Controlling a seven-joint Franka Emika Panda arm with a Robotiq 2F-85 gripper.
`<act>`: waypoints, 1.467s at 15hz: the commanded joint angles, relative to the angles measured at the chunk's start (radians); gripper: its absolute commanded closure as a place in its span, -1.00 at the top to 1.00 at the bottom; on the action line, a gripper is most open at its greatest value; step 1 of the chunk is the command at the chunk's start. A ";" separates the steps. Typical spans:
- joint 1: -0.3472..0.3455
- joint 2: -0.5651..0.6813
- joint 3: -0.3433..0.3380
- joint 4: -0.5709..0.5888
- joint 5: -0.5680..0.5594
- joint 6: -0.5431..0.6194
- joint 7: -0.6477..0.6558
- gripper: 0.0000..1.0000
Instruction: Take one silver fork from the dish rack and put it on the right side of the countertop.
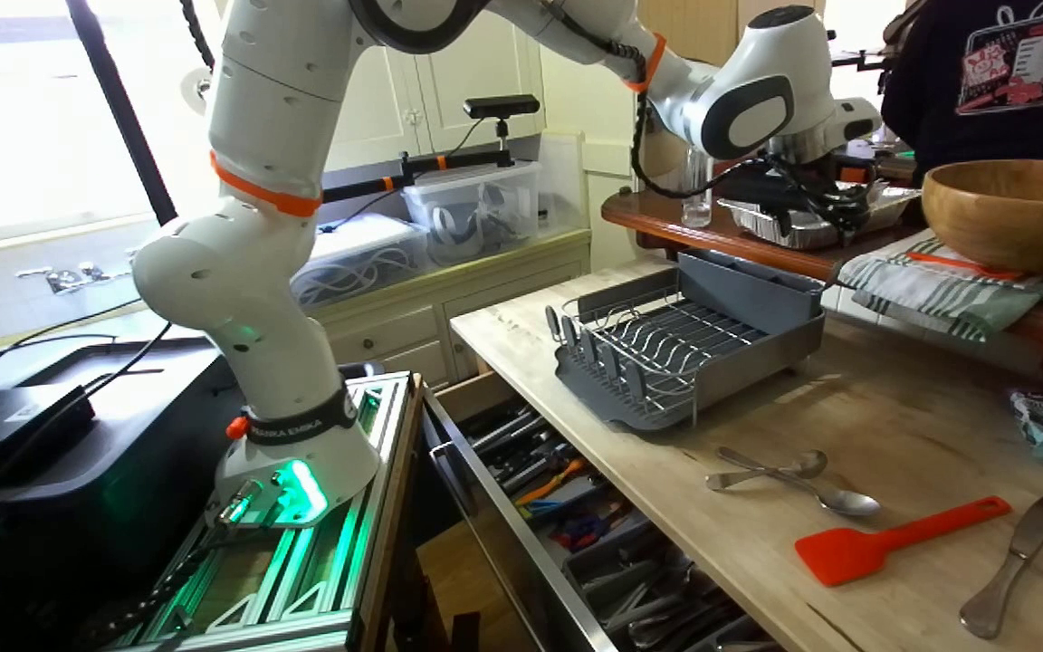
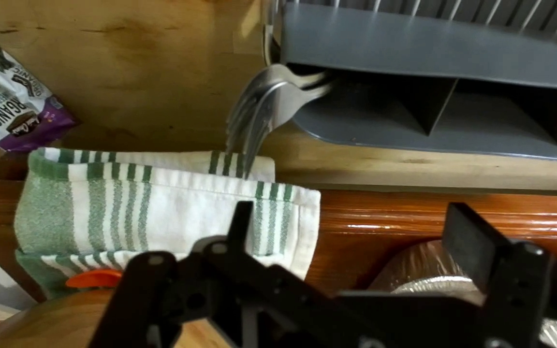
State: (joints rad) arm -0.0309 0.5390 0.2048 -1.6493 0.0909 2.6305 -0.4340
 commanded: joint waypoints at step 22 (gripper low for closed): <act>0.025 0.041 -0.028 0.005 -0.038 -0.051 0.067 1.00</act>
State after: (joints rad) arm -0.0121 0.5747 0.1782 -1.6507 0.0614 2.6208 -0.3916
